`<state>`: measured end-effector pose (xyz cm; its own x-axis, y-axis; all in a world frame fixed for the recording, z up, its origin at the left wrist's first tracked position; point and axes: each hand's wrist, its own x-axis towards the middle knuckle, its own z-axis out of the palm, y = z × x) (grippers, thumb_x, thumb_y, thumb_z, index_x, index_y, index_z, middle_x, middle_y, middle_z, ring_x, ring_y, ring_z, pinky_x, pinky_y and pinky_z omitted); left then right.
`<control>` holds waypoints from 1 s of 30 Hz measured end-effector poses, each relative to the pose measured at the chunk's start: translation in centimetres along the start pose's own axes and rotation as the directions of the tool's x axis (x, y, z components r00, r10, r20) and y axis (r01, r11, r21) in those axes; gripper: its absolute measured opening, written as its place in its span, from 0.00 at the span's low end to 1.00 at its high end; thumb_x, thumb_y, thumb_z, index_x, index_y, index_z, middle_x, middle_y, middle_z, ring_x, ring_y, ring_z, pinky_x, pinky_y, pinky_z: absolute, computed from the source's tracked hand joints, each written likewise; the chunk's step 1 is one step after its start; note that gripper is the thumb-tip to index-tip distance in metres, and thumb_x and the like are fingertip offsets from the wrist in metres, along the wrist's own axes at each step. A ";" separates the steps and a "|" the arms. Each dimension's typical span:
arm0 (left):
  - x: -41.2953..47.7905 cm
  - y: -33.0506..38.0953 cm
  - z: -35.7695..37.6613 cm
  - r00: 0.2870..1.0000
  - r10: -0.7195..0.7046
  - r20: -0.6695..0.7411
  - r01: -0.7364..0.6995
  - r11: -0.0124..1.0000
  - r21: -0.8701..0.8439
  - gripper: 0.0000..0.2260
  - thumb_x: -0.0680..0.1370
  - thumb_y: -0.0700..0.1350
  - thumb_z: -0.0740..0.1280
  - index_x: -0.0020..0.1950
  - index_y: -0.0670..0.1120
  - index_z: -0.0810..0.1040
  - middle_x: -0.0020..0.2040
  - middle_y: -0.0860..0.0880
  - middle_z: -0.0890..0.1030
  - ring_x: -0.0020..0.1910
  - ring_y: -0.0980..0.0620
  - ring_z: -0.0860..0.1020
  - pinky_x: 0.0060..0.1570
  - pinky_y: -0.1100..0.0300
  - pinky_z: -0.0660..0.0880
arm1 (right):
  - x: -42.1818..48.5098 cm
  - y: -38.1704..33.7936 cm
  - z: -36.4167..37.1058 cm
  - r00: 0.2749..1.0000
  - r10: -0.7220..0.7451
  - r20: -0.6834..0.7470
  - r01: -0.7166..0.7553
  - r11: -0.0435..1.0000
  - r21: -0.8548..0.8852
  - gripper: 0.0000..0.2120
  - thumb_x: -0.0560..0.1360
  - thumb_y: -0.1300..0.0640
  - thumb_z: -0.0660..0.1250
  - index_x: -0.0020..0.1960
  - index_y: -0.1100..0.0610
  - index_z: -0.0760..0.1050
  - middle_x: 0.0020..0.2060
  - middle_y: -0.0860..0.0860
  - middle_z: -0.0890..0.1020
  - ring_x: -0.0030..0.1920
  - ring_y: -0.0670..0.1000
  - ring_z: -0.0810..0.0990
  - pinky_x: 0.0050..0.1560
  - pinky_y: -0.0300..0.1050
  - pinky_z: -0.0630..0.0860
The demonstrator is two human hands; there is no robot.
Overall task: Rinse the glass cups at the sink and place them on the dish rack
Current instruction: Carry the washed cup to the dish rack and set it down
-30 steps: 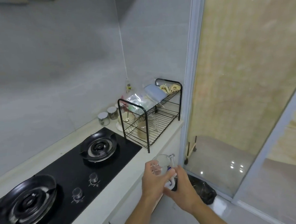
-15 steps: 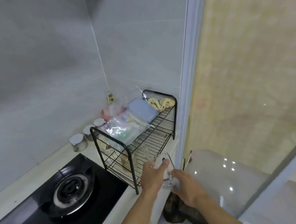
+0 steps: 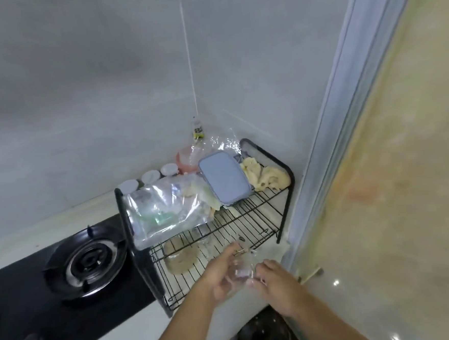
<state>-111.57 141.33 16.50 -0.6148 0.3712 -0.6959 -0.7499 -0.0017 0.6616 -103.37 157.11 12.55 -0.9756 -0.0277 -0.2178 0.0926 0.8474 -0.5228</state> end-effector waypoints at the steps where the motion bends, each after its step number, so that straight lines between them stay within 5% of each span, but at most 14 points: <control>1: 0.3 -0.1 0.1 1.000 0.003 0.006 -0.002 0.997 -0.081 0.23 0.80 0.57 0.70 0.65 0.40 0.80 0.52 0.39 0.86 0.43 0.44 0.87 0.42 0.53 0.83 | 0.6 0.1 -0.8 1.000 0.012 0.017 -0.013 0.998 0.059 0.18 0.85 0.42 0.57 0.64 0.53 0.75 0.54 0.47 0.74 0.57 0.47 0.73 0.54 0.42 0.69; 7: 1.1 -0.5 0.3 0.981 0.116 -0.156 -0.156 0.948 -0.276 0.17 0.88 0.51 0.58 0.62 0.38 0.78 0.50 0.41 0.86 0.56 0.43 0.82 0.68 0.44 0.76 | 5.7 -0.9 -3.1 0.992 0.073 0.103 -0.099 0.957 0.272 0.23 0.86 0.42 0.51 0.63 0.53 0.79 0.55 0.50 0.84 0.55 0.51 0.81 0.59 0.50 0.78; 12: 1.5 -0.6 -1.0 0.937 0.120 -0.327 -0.161 0.982 -0.101 0.08 0.86 0.41 0.60 0.58 0.44 0.78 0.53 0.44 0.82 0.52 0.45 0.81 0.55 0.51 0.79 | 9.1 -3.0 -3.2 0.990 0.092 0.111 -0.116 0.964 0.239 0.23 0.87 0.49 0.47 0.48 0.59 0.77 0.43 0.54 0.79 0.42 0.51 0.76 0.44 0.47 0.70; 16: 1.7 -0.3 -2.0 0.888 0.131 -0.441 -0.122 0.991 0.048 0.07 0.82 0.36 0.61 0.56 0.46 0.76 0.46 0.47 0.78 0.43 0.48 0.77 0.43 0.58 0.74 | 10.7 -3.4 -2.8 0.988 0.120 0.098 -0.137 0.974 0.180 0.26 0.88 0.50 0.45 0.52 0.62 0.78 0.47 0.57 0.81 0.43 0.52 0.76 0.38 0.44 0.70; 21: 2.4 -0.3 -2.6 0.893 0.144 -0.427 -0.103 0.988 0.116 0.17 0.82 0.41 0.65 0.71 0.50 0.74 0.52 0.47 0.80 0.52 0.48 0.78 0.56 0.53 0.77 | 12.0 -3.0 -2.4 0.981 0.138 0.134 -0.159 0.974 0.163 0.26 0.87 0.50 0.45 0.54 0.63 0.78 0.47 0.58 0.80 0.44 0.54 0.76 0.42 0.47 0.70; 25: 2.8 0.1 -3.0 0.896 0.193 -0.401 -0.125 0.974 0.188 0.21 0.82 0.44 0.67 0.75 0.51 0.73 0.67 0.47 0.79 0.62 0.49 0.78 0.69 0.50 0.74 | 13.2 -3.2 -1.8 0.973 0.150 0.176 -0.175 0.975 0.137 0.17 0.86 0.55 0.47 0.46 0.53 0.73 0.48 0.54 0.78 0.45 0.53 0.76 0.40 0.45 0.69; 28: 2.9 0.5 -3.2 0.898 0.216 -0.384 -0.137 0.965 0.224 0.19 0.83 0.45 0.66 0.74 0.51 0.73 0.64 0.48 0.80 0.57 0.52 0.78 0.67 0.52 0.75 | 13.8 -3.7 -1.5 0.966 0.154 0.208 -0.186 0.972 0.142 0.17 0.86 0.55 0.48 0.51 0.56 0.75 0.50 0.54 0.78 0.50 0.55 0.77 0.47 0.46 0.70; 30: 3.3 0.7 -3.7 0.890 0.221 -0.398 -0.126 0.960 0.252 0.21 0.82 0.45 0.67 0.76 0.49 0.74 0.68 0.45 0.79 0.64 0.46 0.78 0.70 0.49 0.73 | 14.4 -4.0 -1.3 0.963 0.171 0.208 -0.204 0.968 0.148 0.16 0.84 0.56 0.50 0.48 0.56 0.75 0.49 0.54 0.79 0.47 0.54 0.76 0.46 0.46 0.71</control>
<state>-115.00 139.12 13.67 -0.8103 -0.0394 -0.5847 -0.5809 0.1855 0.7925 -118.01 153.95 12.56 -0.8823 0.0078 -0.4707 0.3179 0.7472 -0.5836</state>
